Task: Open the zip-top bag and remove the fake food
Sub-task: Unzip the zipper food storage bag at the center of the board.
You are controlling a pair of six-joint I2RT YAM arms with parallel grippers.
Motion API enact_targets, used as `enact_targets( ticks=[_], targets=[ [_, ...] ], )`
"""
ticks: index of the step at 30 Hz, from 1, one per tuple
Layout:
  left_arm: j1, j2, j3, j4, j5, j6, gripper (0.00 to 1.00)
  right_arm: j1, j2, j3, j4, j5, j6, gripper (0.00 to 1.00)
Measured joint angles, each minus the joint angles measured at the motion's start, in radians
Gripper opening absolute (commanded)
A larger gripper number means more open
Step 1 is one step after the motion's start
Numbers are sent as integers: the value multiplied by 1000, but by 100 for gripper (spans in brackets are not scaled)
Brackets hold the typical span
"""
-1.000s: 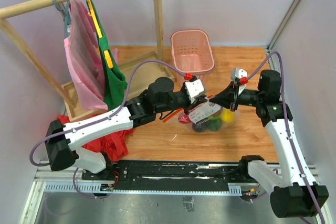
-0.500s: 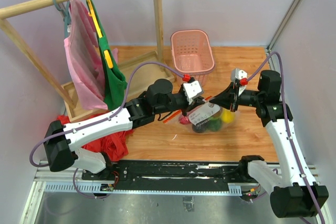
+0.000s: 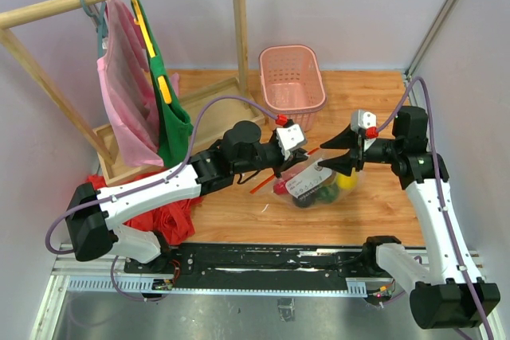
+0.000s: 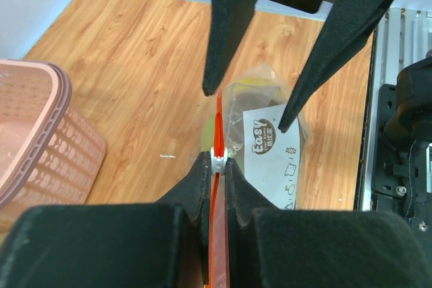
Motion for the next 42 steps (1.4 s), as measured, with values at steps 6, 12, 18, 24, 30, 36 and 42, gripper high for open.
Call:
enact_targets(
  ticks=[6, 12, 18, 24, 30, 36, 42],
  targets=[
    [0, 1, 0, 0, 18, 0, 0, 6, 16, 18, -51, -11, -72, 50],
    [0, 2, 0, 0, 32, -3, 0, 48, 41, 22, -46, -21, -74, 34],
    [0, 2, 0, 1, 40, -11, 0, 72, 61, 26, -24, -27, -56, 19],
    [0, 2, 0, 2, 45, -12, 0, 73, 64, 37, -17, -26, -52, 1],
    [0, 2, -6, 9, 45, -14, 0, 73, 60, 39, -19, -15, -52, 1],
    [3, -26, -45, 31, 34, -18, 0, 71, 61, 71, -33, -6, -50, 0],
    [11, -63, -93, 35, 25, -33, 0, 62, 62, 91, -37, -8, -48, 1]
  ],
)
